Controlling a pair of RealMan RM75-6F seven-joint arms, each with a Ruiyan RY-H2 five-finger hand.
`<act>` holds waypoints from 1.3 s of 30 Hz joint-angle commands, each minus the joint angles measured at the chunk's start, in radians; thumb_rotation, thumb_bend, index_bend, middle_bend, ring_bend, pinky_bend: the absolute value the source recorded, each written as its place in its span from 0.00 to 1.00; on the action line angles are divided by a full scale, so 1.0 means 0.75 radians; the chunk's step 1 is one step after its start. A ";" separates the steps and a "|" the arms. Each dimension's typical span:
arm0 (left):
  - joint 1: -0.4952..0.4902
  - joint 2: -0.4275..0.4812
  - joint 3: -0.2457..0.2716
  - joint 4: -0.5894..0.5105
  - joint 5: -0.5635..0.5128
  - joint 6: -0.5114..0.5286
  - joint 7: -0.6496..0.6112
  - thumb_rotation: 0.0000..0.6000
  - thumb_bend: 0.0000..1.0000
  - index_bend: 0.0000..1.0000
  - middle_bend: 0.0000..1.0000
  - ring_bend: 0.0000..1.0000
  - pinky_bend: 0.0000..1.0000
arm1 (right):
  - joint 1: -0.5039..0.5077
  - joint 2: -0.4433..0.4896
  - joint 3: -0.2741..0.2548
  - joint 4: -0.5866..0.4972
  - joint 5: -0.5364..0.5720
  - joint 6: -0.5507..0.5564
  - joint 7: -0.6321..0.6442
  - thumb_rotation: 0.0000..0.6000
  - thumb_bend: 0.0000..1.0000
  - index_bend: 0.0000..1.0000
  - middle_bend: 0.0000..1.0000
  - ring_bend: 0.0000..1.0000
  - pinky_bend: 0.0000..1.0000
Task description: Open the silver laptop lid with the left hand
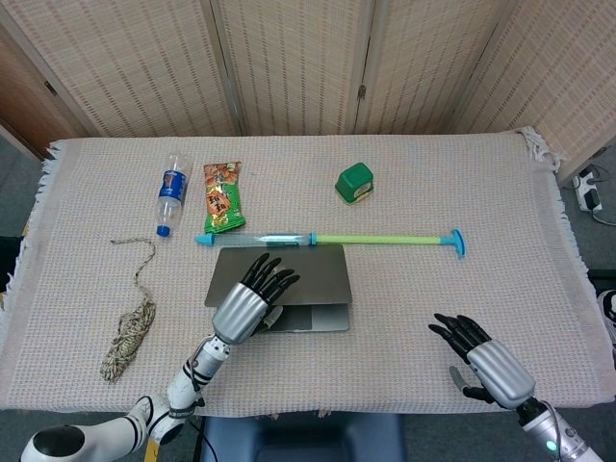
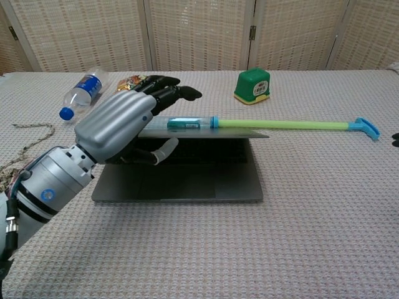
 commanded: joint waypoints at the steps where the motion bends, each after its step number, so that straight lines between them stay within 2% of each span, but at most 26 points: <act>1: -0.014 0.015 -0.013 -0.024 -0.016 -0.012 0.027 1.00 0.56 0.18 0.23 0.09 0.00 | 0.069 -0.014 -0.009 -0.040 -0.017 -0.094 -0.024 1.00 0.74 0.00 0.00 0.04 0.00; 5: -0.024 0.034 -0.013 -0.049 -0.024 -0.019 0.057 1.00 0.56 0.18 0.23 0.09 0.00 | 0.163 -0.050 0.015 -0.081 0.007 -0.231 -0.034 1.00 0.84 0.00 0.00 0.03 0.00; 8: -0.027 0.042 -0.007 -0.061 -0.026 -0.021 0.077 1.00 0.56 0.18 0.23 0.09 0.00 | 0.245 -0.096 0.051 -0.108 0.056 -0.361 -0.067 1.00 0.87 0.00 0.00 0.03 0.00; 13: -0.041 0.057 -0.005 -0.075 -0.033 -0.036 0.114 1.00 0.56 0.18 0.23 0.08 0.00 | 0.383 -0.207 0.139 -0.113 0.180 -0.564 -0.097 1.00 0.88 0.00 0.00 0.04 0.00; 19: -0.046 0.068 0.001 -0.083 -0.042 -0.042 0.135 1.00 0.56 0.17 0.23 0.08 0.00 | 0.502 -0.341 0.224 -0.053 0.322 -0.722 -0.194 1.00 0.88 0.00 0.00 0.03 0.00; 28: -0.049 0.077 0.012 -0.087 -0.053 -0.046 0.151 1.00 0.56 0.17 0.23 0.07 0.00 | 0.600 -0.485 0.275 0.015 0.491 -0.824 -0.424 1.00 0.88 0.00 0.00 0.03 0.00; 39: -0.053 0.082 0.019 -0.076 -0.065 -0.051 0.150 1.00 0.56 0.17 0.23 0.07 0.00 | 0.655 -0.564 0.255 0.034 0.696 -0.859 -0.688 1.00 0.88 0.00 0.00 0.02 0.00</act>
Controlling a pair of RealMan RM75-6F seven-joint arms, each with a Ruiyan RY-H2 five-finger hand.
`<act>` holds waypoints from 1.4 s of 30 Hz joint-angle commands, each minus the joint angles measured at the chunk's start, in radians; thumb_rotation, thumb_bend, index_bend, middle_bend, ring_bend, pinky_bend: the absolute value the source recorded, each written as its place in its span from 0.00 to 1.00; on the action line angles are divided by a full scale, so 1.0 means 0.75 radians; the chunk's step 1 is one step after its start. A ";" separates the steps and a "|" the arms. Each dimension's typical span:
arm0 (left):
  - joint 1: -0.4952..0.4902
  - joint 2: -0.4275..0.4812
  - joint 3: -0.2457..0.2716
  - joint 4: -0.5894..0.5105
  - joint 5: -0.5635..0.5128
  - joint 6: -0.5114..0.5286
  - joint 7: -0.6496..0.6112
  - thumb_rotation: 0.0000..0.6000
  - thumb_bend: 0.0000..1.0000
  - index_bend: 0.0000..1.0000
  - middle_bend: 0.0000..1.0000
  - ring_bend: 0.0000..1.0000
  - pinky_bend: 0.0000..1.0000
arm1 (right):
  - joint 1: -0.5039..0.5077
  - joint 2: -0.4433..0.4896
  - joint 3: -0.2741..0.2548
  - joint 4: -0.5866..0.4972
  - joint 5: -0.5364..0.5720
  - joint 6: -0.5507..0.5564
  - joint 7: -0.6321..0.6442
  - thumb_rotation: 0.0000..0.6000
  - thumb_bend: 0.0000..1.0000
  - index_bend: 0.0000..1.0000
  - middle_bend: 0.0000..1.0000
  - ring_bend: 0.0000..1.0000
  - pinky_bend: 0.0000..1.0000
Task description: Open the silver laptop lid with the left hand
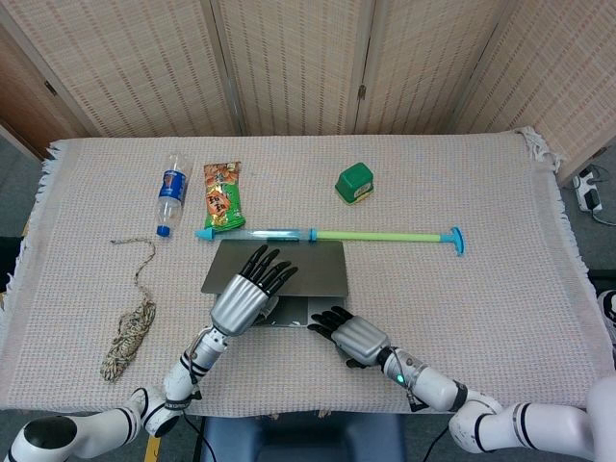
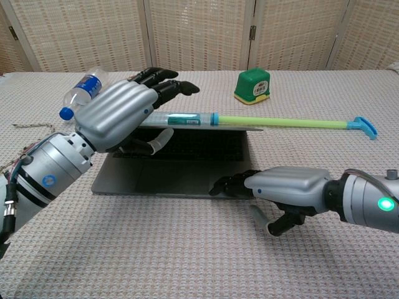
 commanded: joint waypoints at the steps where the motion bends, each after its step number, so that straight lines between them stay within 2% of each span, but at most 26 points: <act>1: -0.001 0.001 0.001 0.003 -0.002 -0.001 -0.002 1.00 0.56 0.17 0.23 0.07 0.00 | 0.016 -0.021 -0.007 0.002 0.049 0.006 -0.060 1.00 0.88 0.00 0.00 0.01 0.00; 13: -0.019 0.026 -0.013 0.014 -0.023 -0.019 0.035 1.00 0.56 0.17 0.23 0.06 0.00 | 0.061 -0.059 -0.034 -0.008 0.200 0.037 -0.223 1.00 0.89 0.00 0.00 0.01 0.00; 20: -0.037 0.061 -0.050 -0.042 -0.063 -0.051 0.034 1.00 0.56 0.17 0.23 0.06 0.00 | 0.080 -0.065 -0.048 -0.017 0.262 0.058 -0.269 1.00 0.89 0.00 0.00 0.02 0.00; 35: -0.156 0.237 -0.235 -0.271 -0.249 -0.260 0.140 1.00 0.56 0.14 0.19 0.03 0.00 | 0.118 -0.077 -0.059 -0.022 0.334 0.087 -0.295 1.00 0.89 0.00 0.00 0.02 0.00; 42: -0.219 0.300 -0.316 -0.328 -0.376 -0.376 0.244 1.00 0.54 0.08 0.14 0.00 0.00 | 0.139 -0.093 -0.059 -0.015 0.363 0.094 -0.309 1.00 0.90 0.00 0.00 0.05 0.00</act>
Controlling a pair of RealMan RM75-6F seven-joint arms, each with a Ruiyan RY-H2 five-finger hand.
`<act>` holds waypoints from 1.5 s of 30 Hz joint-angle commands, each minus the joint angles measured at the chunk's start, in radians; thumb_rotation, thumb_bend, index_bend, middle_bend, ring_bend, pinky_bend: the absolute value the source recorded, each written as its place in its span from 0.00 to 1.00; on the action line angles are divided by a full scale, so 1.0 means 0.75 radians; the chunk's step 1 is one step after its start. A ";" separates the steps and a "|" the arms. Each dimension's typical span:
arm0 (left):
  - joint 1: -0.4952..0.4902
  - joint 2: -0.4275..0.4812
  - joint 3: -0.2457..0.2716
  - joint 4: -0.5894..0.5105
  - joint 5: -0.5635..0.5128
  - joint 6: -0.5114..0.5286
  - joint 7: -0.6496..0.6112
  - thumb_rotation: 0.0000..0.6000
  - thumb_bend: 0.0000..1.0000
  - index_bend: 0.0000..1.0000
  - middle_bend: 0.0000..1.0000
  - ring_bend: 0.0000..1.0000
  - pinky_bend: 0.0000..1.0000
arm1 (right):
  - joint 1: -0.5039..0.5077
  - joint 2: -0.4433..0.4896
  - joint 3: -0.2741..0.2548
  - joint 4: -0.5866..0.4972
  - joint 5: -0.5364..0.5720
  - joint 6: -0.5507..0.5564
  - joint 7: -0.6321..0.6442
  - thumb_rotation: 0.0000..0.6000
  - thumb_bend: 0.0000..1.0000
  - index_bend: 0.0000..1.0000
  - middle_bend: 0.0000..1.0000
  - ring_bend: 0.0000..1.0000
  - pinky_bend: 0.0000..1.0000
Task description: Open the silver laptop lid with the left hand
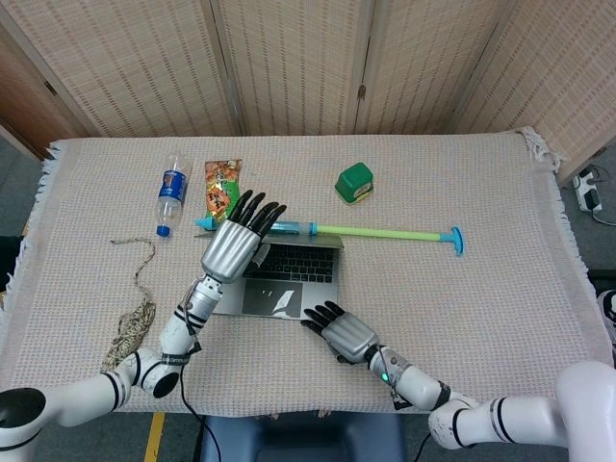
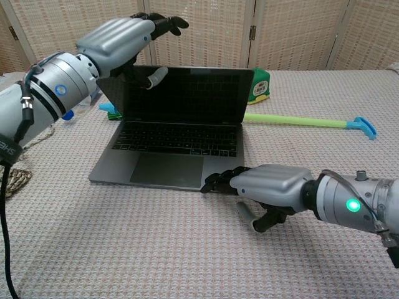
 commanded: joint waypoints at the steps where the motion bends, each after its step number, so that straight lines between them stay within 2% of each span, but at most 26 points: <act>1: -0.033 0.029 -0.043 -0.027 -0.068 -0.053 0.055 1.00 0.52 0.07 0.13 0.00 0.00 | 0.005 -0.005 0.001 0.003 0.006 0.005 -0.002 1.00 0.90 0.00 0.00 0.05 0.00; 6: -0.072 0.061 -0.104 -0.051 -0.211 -0.132 0.155 1.00 0.39 0.01 0.06 0.00 0.00 | 0.019 -0.013 0.001 0.011 0.029 0.010 -0.009 1.00 0.91 0.00 0.00 0.07 0.00; 9: -0.091 0.074 -0.134 -0.047 -0.285 -0.157 0.201 1.00 0.35 0.00 0.03 0.00 0.00 | 0.026 -0.016 -0.001 0.012 0.042 0.014 -0.014 1.00 0.91 0.00 0.00 0.09 0.00; 19: -0.145 0.095 -0.230 0.031 -0.525 -0.200 0.263 1.00 0.34 0.00 0.02 0.00 0.00 | 0.040 -0.018 -0.009 0.011 0.078 0.033 -0.030 1.00 0.91 0.00 0.00 0.10 0.00; 27: -0.195 0.095 -0.266 0.149 -0.716 -0.243 0.341 1.00 0.34 0.00 0.01 0.00 0.00 | 0.052 -0.016 -0.012 0.009 0.092 0.041 -0.034 1.00 0.91 0.00 0.00 0.09 0.00; 34: -0.242 0.087 -0.309 0.227 -0.940 -0.283 0.439 1.00 0.34 0.00 0.00 0.00 0.00 | 0.061 -0.019 -0.013 0.016 0.099 0.042 -0.029 1.00 0.92 0.00 0.00 0.10 0.00; 39: -0.262 0.091 -0.314 0.235 -1.025 -0.291 0.463 1.00 0.34 0.00 0.00 0.00 0.00 | 0.062 -0.016 -0.016 0.013 0.098 0.050 -0.027 1.00 0.92 0.00 0.00 0.09 0.00; 45: -0.259 0.113 -0.293 0.200 -1.060 -0.287 0.451 1.00 0.34 0.00 0.00 0.00 0.00 | 0.057 -0.010 -0.021 -0.002 0.084 0.069 -0.020 1.00 0.92 0.00 0.00 0.10 0.00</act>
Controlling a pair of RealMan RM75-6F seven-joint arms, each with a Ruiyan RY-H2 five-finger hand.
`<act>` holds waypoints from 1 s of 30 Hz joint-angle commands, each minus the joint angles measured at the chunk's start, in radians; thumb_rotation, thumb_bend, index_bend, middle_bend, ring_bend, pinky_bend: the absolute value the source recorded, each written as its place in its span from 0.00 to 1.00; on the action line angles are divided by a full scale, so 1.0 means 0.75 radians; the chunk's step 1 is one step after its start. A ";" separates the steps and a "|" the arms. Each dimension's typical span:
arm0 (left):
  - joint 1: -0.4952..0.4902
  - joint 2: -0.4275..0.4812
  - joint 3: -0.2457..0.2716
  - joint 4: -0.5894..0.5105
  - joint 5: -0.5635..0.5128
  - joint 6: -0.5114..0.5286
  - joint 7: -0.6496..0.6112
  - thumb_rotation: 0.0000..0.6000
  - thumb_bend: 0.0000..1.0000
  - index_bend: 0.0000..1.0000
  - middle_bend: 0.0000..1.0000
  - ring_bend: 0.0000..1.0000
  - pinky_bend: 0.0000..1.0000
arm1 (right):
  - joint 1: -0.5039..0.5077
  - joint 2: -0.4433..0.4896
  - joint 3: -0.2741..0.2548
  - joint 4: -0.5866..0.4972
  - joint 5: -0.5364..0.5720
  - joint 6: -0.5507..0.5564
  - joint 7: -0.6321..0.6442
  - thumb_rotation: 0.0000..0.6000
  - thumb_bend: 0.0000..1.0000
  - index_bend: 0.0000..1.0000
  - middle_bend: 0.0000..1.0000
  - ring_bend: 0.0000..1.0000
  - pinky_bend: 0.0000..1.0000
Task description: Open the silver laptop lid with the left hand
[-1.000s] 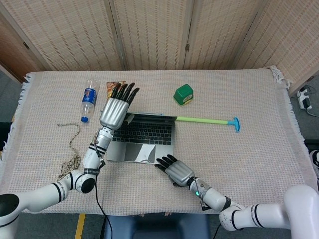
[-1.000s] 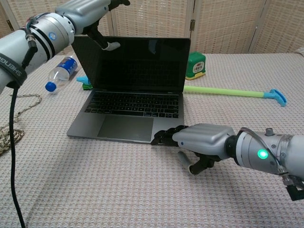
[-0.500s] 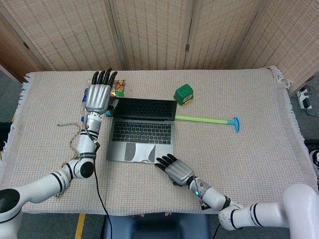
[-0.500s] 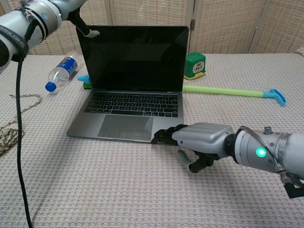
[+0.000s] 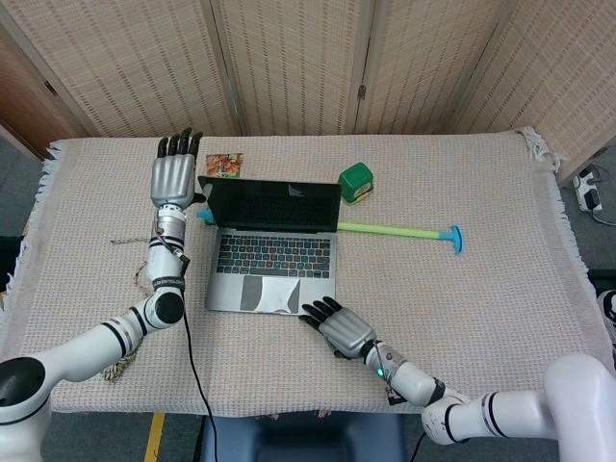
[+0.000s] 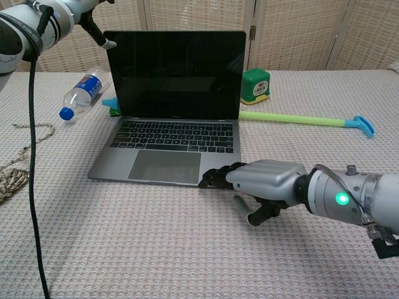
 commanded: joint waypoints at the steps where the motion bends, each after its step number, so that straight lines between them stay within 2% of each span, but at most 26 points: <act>1: 0.014 0.023 0.013 -0.046 0.008 0.005 -0.032 1.00 0.34 0.00 0.00 0.00 0.00 | -0.008 0.011 -0.001 -0.018 -0.019 0.013 0.014 1.00 0.92 0.00 0.00 0.10 0.00; 4: 0.052 0.065 0.033 -0.135 0.056 0.020 -0.097 1.00 0.34 0.00 0.00 0.00 0.00 | -0.026 0.043 0.001 -0.058 -0.062 0.041 0.046 1.00 0.92 0.00 0.00 0.10 0.00; 8: 0.132 0.154 0.072 -0.323 0.094 0.055 -0.158 1.00 0.34 0.00 0.00 0.00 0.00 | -0.071 0.128 -0.002 -0.154 -0.176 0.113 0.114 1.00 0.92 0.00 0.00 0.09 0.00; 17: 0.328 0.324 0.178 -0.667 0.269 0.270 -0.266 1.00 0.34 0.00 0.00 0.00 0.00 | -0.207 0.377 -0.056 -0.344 -0.393 0.327 0.190 1.00 0.92 0.00 0.00 0.09 0.00; 21: 0.452 0.389 0.265 -0.789 0.402 0.386 -0.348 1.00 0.34 0.00 0.03 0.00 0.00 | -0.304 0.495 -0.099 -0.371 -0.498 0.468 0.227 1.00 0.92 0.00 0.00 0.08 0.00; 27: 0.672 0.496 0.470 -0.908 0.670 0.536 -0.511 1.00 0.35 0.06 0.06 0.00 0.00 | -0.490 0.639 -0.168 -0.325 -0.605 0.690 0.349 1.00 0.91 0.00 0.01 0.07 0.00; 28: 0.702 0.508 0.502 -0.916 0.707 0.560 -0.523 1.00 0.35 0.06 0.07 0.00 0.00 | -0.518 0.653 -0.176 -0.313 -0.619 0.725 0.366 1.00 0.89 0.00 0.01 0.07 0.00; 30: 0.762 0.534 0.561 -0.935 0.760 0.601 -0.541 1.00 0.35 0.07 0.07 0.00 0.00 | -0.575 0.676 -0.189 -0.289 -0.640 0.792 0.397 1.00 0.78 0.00 0.01 0.07 0.00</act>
